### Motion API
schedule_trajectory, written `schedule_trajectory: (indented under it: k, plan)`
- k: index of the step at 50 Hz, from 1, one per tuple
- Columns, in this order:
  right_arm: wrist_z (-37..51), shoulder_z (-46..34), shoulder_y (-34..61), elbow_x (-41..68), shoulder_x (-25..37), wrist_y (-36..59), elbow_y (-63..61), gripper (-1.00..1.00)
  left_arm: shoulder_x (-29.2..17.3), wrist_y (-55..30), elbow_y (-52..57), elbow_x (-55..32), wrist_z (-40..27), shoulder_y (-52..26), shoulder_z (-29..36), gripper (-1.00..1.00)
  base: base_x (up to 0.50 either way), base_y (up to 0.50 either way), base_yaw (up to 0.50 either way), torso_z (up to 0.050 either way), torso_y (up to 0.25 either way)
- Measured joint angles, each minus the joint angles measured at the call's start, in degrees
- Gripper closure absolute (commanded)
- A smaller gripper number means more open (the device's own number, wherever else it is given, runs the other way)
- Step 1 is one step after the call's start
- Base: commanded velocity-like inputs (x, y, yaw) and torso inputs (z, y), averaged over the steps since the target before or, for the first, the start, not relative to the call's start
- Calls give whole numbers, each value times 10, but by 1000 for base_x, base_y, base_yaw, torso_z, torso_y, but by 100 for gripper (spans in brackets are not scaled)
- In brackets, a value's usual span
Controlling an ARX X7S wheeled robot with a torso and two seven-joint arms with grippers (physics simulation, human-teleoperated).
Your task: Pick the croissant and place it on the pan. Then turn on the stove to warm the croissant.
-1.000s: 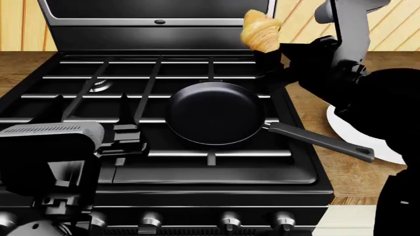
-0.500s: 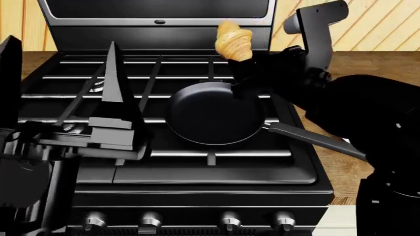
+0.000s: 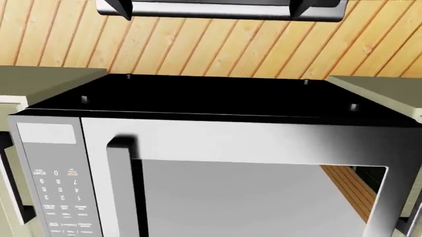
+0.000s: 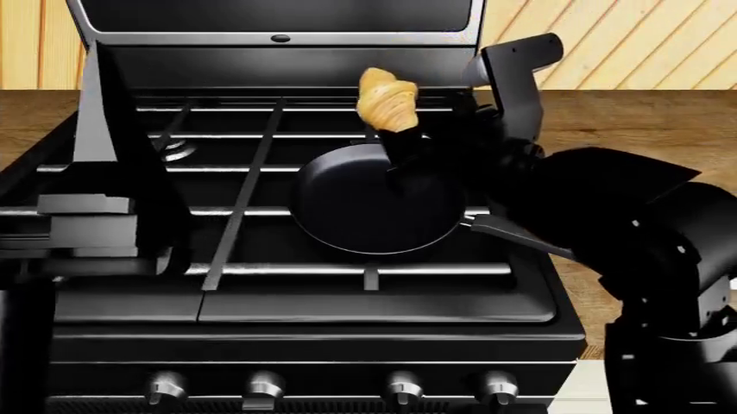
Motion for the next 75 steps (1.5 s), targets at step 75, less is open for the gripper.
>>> schedule_trajectory:
  k: [75]
  plan:
    - [-61,-92,-23,-51,-16,-88,168,100,-20,31,0,21,-12,-29,46,-100,0,0,0,0,0]
